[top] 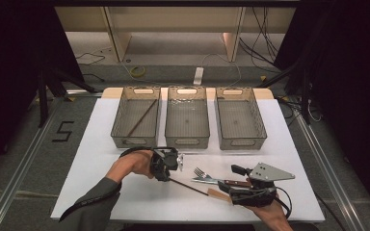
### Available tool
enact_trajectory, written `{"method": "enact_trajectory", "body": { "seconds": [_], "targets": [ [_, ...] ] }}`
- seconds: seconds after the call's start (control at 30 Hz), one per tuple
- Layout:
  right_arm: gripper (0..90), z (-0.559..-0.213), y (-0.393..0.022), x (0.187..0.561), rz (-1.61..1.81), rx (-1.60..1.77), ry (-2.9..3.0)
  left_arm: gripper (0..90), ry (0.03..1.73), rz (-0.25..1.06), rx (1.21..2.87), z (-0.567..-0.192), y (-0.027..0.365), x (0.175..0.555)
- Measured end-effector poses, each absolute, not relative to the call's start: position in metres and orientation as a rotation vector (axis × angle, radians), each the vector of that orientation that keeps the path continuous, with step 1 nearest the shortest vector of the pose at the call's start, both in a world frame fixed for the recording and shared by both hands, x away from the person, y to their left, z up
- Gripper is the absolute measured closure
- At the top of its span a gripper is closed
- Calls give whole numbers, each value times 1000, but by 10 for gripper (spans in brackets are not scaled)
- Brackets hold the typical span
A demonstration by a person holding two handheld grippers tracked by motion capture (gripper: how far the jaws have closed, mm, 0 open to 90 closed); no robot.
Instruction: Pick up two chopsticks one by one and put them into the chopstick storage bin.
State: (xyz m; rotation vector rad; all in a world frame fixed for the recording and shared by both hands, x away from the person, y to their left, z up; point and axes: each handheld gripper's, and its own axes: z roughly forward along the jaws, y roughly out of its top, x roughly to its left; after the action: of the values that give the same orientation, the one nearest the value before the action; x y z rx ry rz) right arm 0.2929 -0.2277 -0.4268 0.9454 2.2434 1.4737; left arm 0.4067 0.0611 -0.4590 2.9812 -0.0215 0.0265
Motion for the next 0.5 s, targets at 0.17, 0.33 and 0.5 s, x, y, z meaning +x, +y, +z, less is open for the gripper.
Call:
{"method": "enact_trajectory", "body": {
  "seconds": [0.17,0.33,0.5],
  "targets": [
    [270,-427,-228,293,1474,946,2241,812,-44,43,2961,-460,65,402],
    [273,-427,-227,293,1473,946,2244,832,-75,48,2957,-460,66,400],
    [272,-427,-228,293,1473,946,2245,845,-113,50,2968,-459,64,398]
  ]
}}
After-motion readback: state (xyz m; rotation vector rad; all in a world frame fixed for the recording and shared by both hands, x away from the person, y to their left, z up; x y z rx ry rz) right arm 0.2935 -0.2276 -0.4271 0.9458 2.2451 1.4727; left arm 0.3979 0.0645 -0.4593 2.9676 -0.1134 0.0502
